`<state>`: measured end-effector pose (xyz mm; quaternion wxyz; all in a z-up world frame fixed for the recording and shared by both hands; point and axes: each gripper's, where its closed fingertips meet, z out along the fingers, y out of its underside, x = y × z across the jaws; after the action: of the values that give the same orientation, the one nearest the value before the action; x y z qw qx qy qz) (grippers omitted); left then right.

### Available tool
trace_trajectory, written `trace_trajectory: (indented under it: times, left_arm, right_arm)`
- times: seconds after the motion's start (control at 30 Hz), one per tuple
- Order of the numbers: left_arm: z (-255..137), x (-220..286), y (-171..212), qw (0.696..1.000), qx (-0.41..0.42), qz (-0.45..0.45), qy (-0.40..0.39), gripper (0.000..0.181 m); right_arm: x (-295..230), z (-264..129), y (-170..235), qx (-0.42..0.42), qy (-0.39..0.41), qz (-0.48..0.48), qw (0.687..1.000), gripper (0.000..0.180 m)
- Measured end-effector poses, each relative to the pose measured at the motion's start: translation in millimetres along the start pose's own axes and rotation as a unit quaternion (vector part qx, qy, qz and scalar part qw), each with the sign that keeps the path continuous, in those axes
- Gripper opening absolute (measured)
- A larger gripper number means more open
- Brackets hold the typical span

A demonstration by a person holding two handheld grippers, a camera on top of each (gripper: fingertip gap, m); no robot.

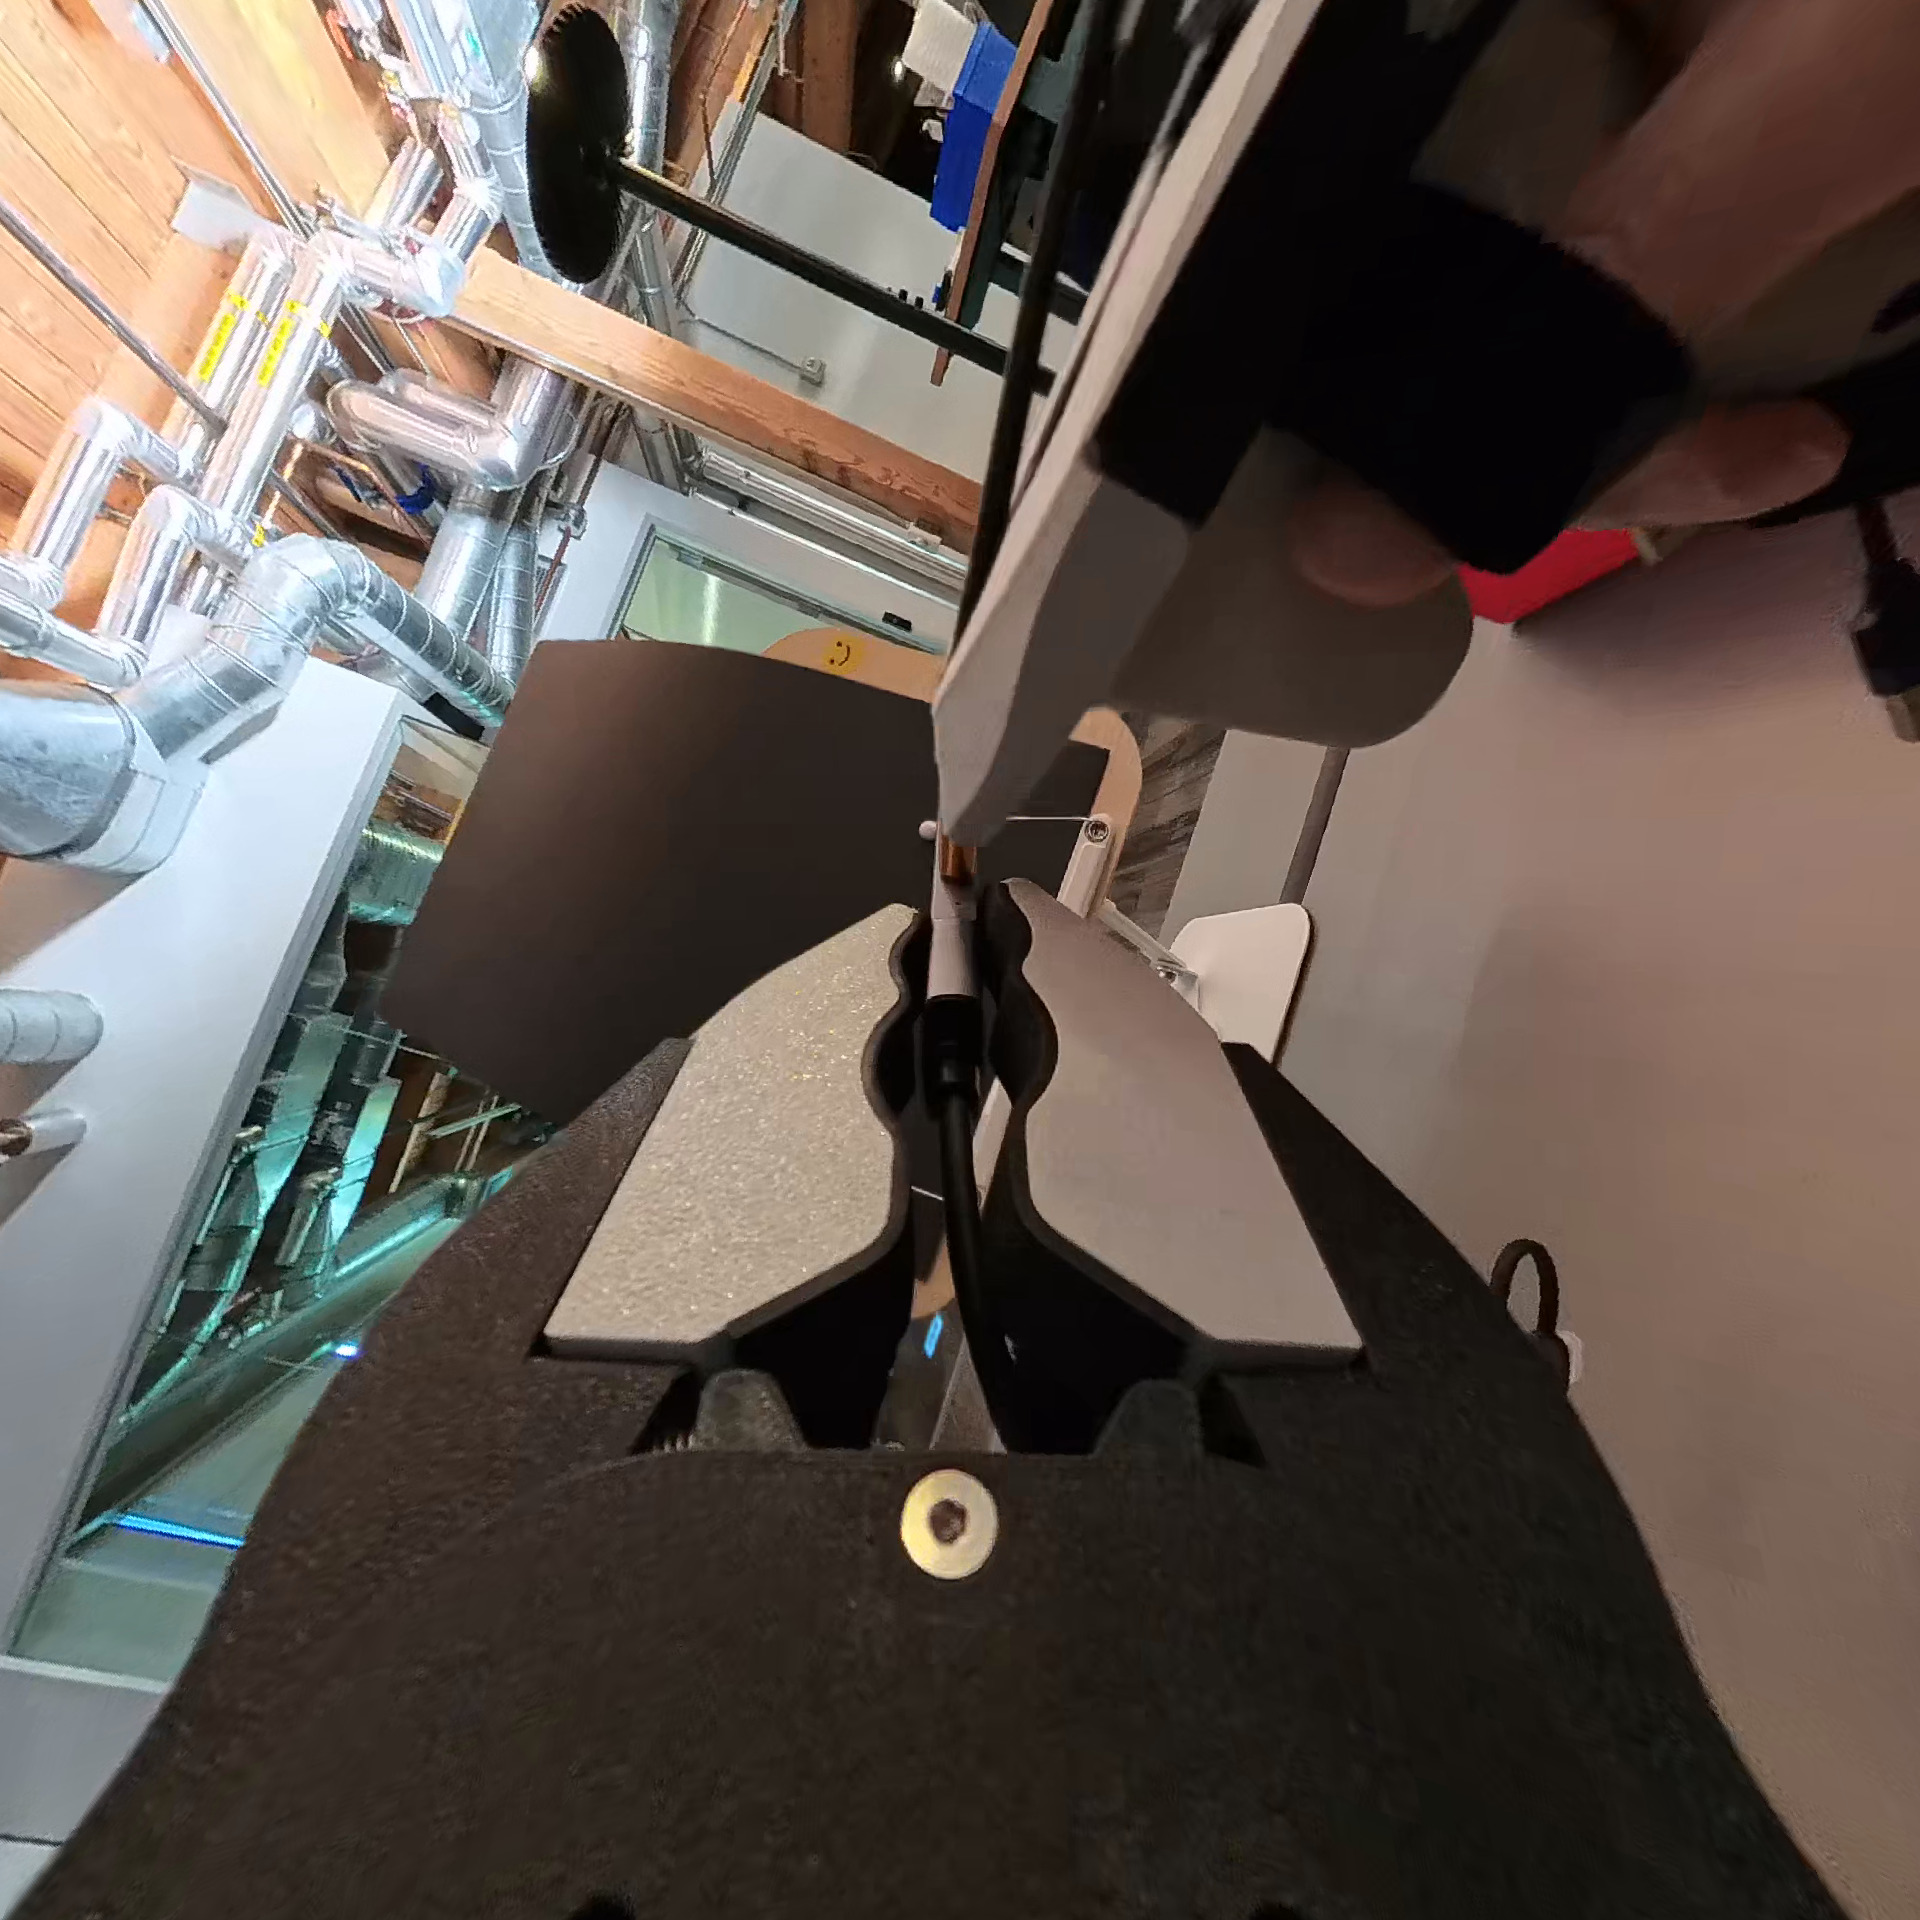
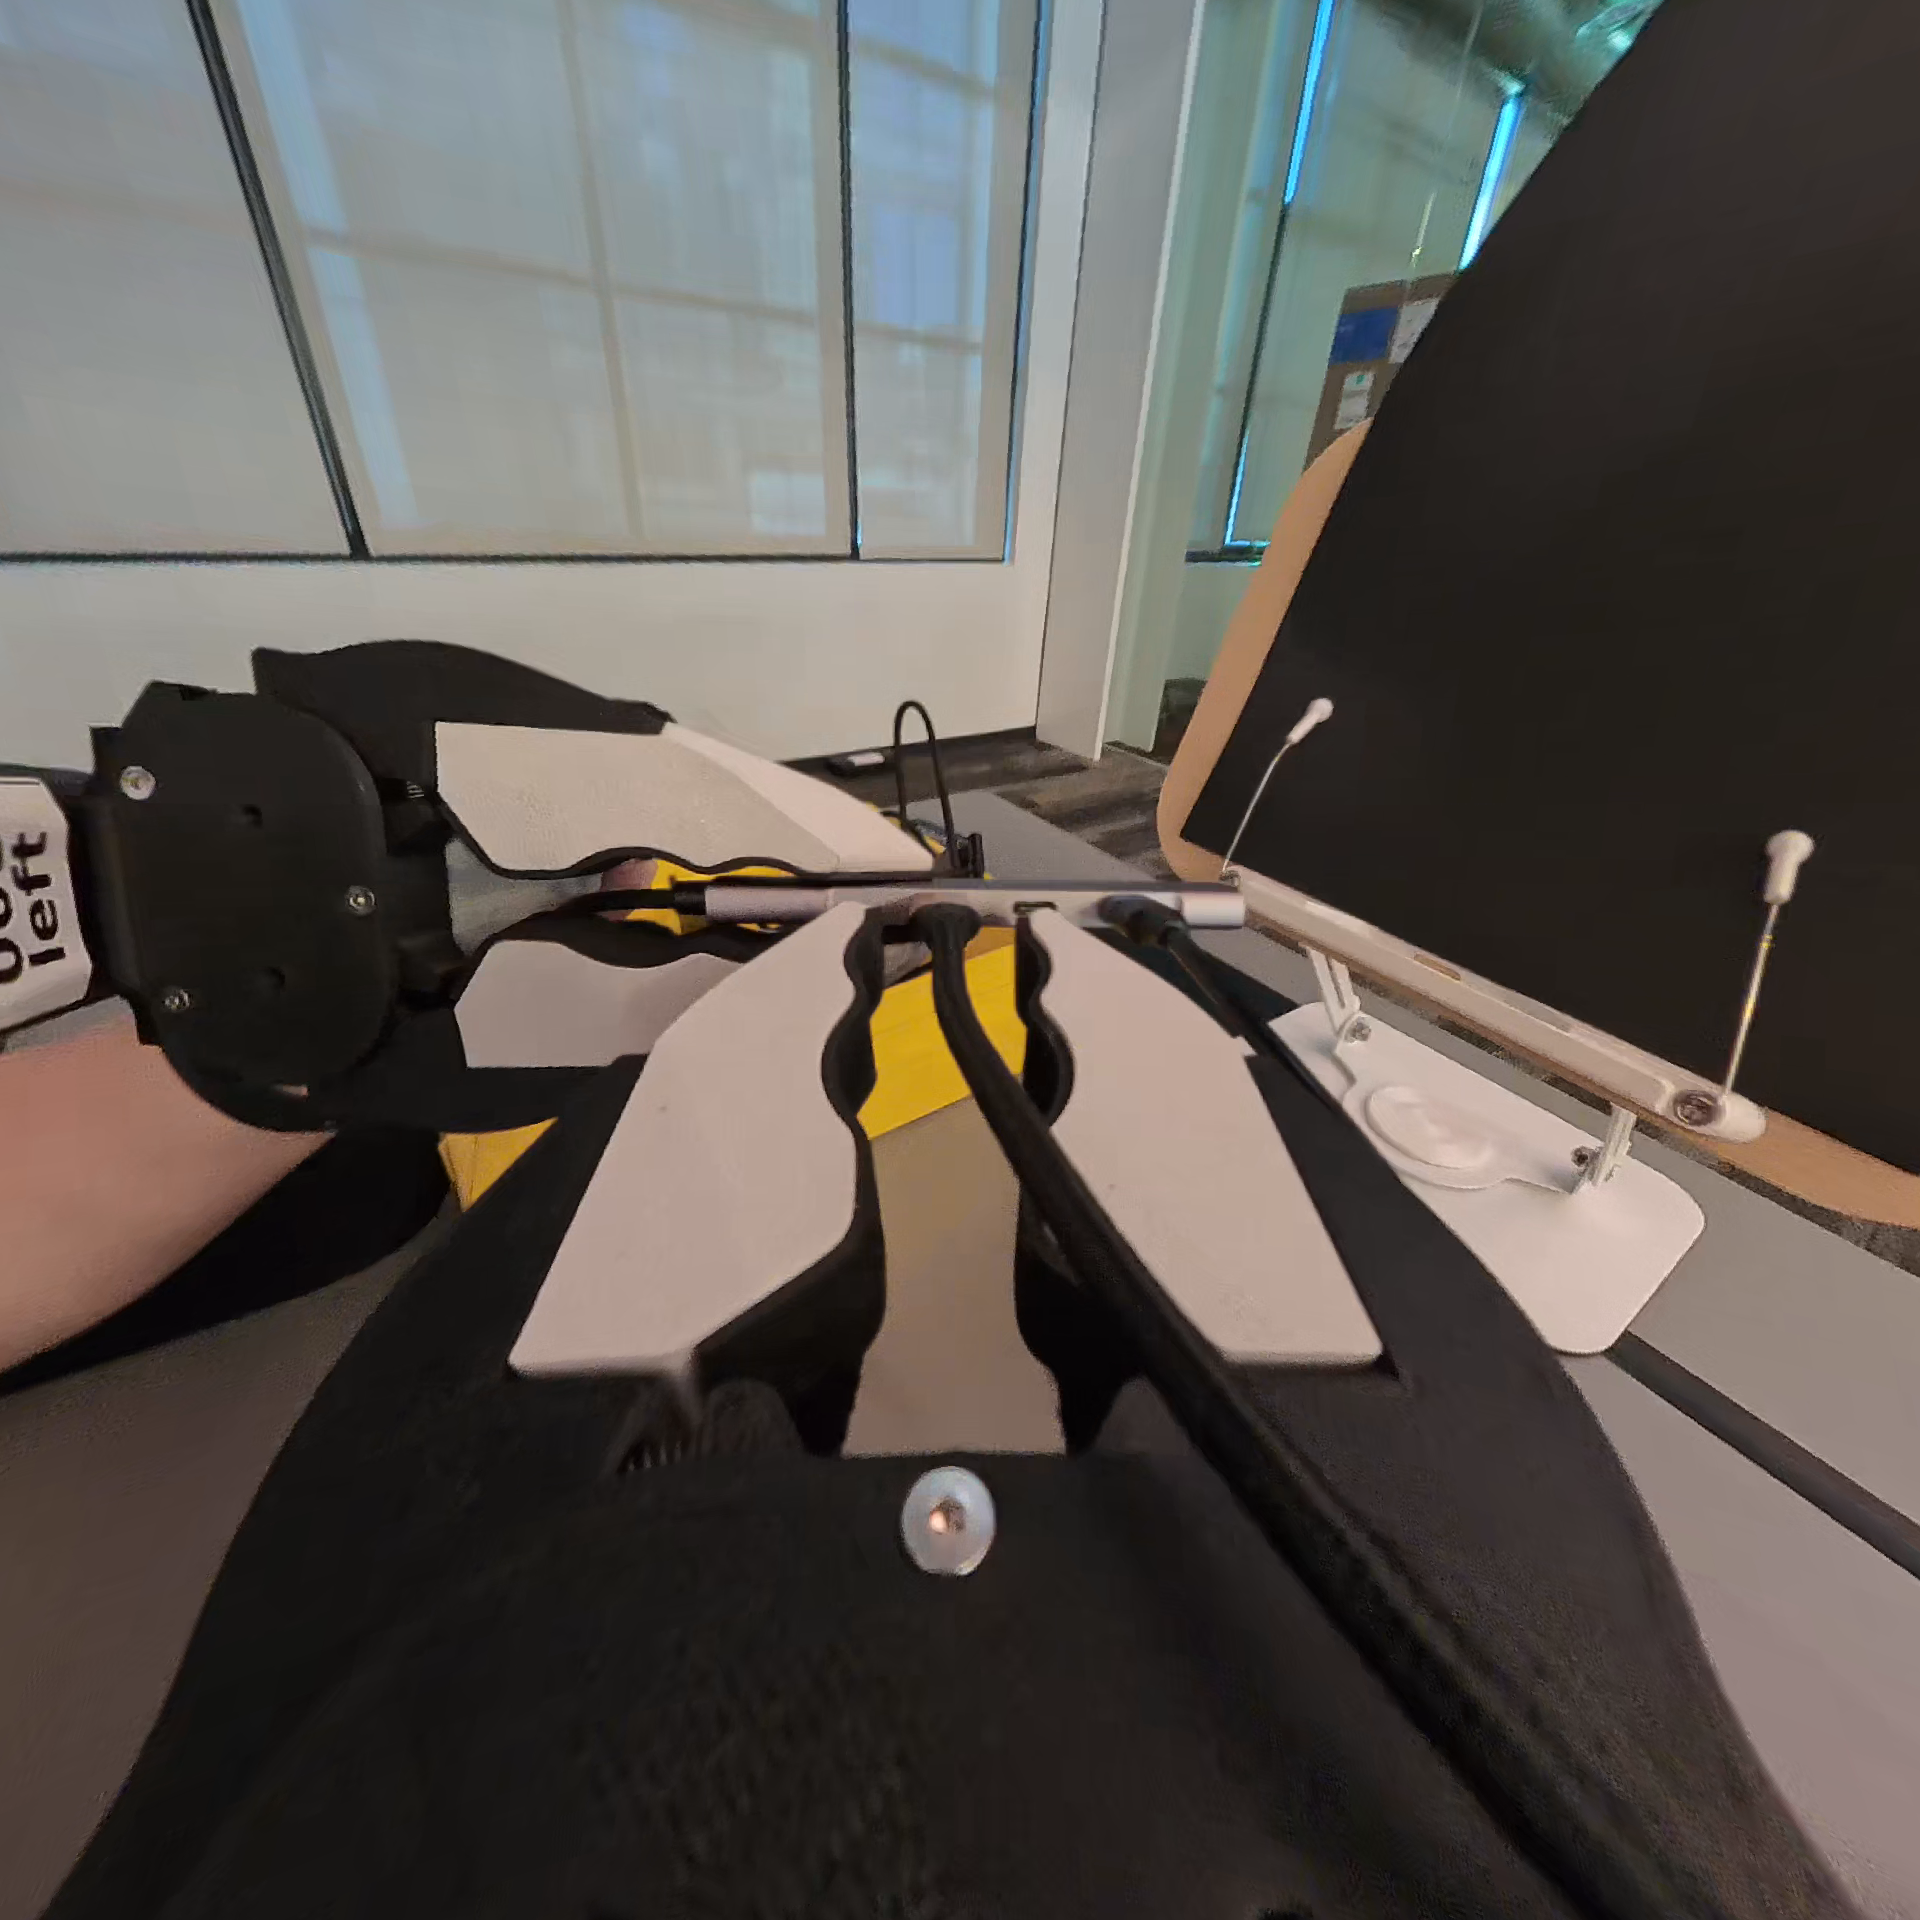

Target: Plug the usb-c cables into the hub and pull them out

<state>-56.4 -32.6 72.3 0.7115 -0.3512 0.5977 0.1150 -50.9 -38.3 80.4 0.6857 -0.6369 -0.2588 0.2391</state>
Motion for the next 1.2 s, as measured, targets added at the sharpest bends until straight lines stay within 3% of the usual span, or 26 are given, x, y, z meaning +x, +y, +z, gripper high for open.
trace_trajectory:
  times: [0.13,0.27,0.57,0.67,0.83,0.97,1.07,1.1,1.2]
  left_arm:
    - [-0.5,4.5,-4.9,1.000,0.005,0.029,-0.001,0.009]
    - [1.0,7.8,-3.6,0.998,-0.004,0.058,-0.007,0.009]
    - [1.7,10.4,-5.6,0.997,-0.008,0.076,-0.009,0.009]
    - [1.5,9.9,-7.2,0.997,-0.009,0.071,-0.006,0.009]
    - [2.3,0.7,-13.4,1.000,0.012,-0.020,-0.016,0.013]
    - [2.0,2.6,-19.1,0.987,0.025,-0.152,0.046,0.043]
    - [-0.3,5.4,-32.4,0.949,0.061,-0.287,0.117,0.068]
    - [-1.3,0.4,-35.6,0.932,0.079,-0.332,0.120,0.068]
    - [-3.9,-15.6,-38.5,0.886,0.128,-0.434,0.098,0.043]
  right_arm:
    - [-2.2,-2.3,-3.6,0.003,-0.008,0.004,1.000,0.013]
    - [-0.7,0.8,7.4,-0.050,-0.010,-0.009,0.999,0.014]
    - [-0.5,-0.1,7.8,-0.061,-0.013,0.005,0.998,0.013]
    - [-0.5,-1.6,7.1,-0.059,-0.010,-0.030,0.998,0.013]
    - [4.1,-9.9,-10.6,-0.002,0.034,-0.109,0.993,0.013]
    - [12.5,-22.3,-28.3,0.037,0.085,-0.176,0.980,0.013]
    - [15.0,-28.6,-36.5,0.062,0.107,-0.205,0.971,0.013]
    - [14.9,-30.2,-38.7,0.071,0.114,-0.213,0.968,0.013]
    - [12.0,-31.8,-41.3,0.084,0.124,-0.224,0.963,0.013]
